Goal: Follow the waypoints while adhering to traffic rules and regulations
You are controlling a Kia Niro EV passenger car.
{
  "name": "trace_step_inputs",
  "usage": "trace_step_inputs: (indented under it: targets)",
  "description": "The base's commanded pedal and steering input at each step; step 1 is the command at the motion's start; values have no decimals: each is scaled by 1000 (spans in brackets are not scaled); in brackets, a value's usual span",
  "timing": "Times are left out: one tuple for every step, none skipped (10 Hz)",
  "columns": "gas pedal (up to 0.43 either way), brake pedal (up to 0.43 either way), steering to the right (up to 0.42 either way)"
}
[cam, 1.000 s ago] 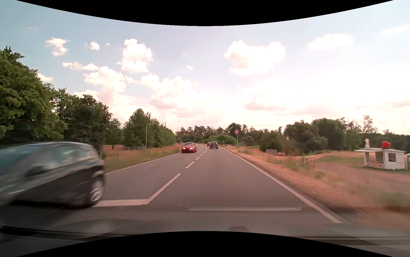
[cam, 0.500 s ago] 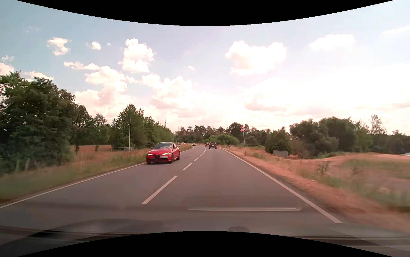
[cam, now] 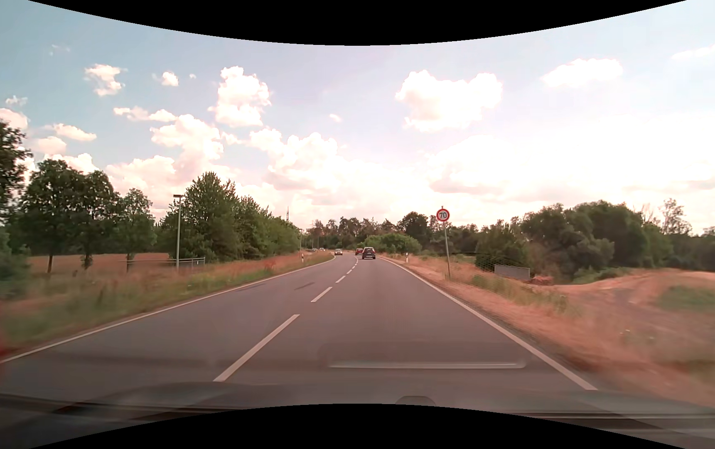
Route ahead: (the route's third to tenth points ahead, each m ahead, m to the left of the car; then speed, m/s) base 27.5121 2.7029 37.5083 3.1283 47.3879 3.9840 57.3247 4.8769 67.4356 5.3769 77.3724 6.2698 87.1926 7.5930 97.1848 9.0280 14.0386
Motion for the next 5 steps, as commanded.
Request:
trace_step_inputs:
  targets:
    - [67,0,-6]
    - [67,0,-6]
    - [67,0,-6]
    - [67,0,-6]
    - [67,0,-7]
